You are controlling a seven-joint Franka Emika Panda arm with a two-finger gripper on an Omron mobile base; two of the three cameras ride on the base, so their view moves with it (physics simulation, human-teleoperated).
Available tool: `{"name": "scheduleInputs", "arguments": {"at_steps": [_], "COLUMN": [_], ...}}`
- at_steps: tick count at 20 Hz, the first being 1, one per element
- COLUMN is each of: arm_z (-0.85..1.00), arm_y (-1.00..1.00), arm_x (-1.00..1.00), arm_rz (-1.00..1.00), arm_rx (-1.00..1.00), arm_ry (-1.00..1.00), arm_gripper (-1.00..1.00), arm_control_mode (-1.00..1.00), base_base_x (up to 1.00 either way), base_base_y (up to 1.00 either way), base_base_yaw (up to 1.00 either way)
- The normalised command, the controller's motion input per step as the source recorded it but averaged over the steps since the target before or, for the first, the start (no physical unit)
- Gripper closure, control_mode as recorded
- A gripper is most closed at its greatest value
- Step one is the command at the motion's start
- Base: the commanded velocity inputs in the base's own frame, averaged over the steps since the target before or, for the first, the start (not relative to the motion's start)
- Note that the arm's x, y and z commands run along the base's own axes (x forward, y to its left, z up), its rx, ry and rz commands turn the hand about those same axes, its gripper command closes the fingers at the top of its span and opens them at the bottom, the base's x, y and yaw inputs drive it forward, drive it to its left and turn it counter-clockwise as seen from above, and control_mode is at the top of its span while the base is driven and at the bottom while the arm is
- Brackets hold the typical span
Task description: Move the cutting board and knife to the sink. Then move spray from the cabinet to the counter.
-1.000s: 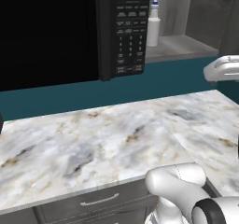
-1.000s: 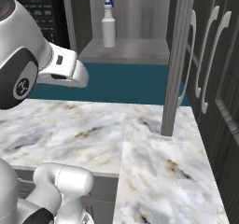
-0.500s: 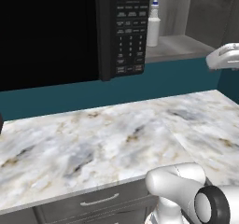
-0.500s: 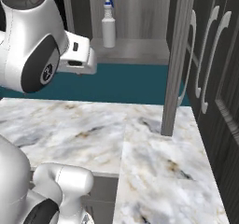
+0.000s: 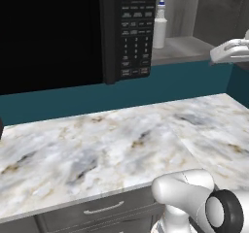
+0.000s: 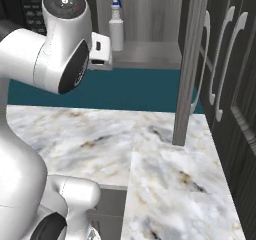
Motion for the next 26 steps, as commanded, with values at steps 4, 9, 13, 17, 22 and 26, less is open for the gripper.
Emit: {"name": "scheduleInputs", "arguments": {"at_steps": [4,9,13,17,22,26], "arm_z": [0.00,0.00,-0.01,0.00,-0.01,0.00], "arm_y": [0.00,0.00,0.00,0.00,0.00,0.00], "arm_x": [0.57,0.53,0.48,0.53,0.46,0.44], "arm_rz": [0.00,0.00,0.00,0.00,0.00,0.00], "arm_rx": [0.00,0.00,0.00,0.00,0.00,0.00], "arm_ry": [-0.08,-0.03,-0.05,0.00,0.00,0.00], "arm_gripper": [-1.00,-1.00,-1.00,-1.00,-1.00,-1.00], "arm_control_mode": [-1.00,-1.00,-1.00,-1.00,-1.00,-1.00], "base_base_x": [0.00,0.00,0.00,0.00,0.00,0.00], "base_base_y": [0.00,0.00,0.00,0.00,0.00,0.00], "base_base_yaw": [0.00,0.00,0.00,0.00,0.00,0.00]}}
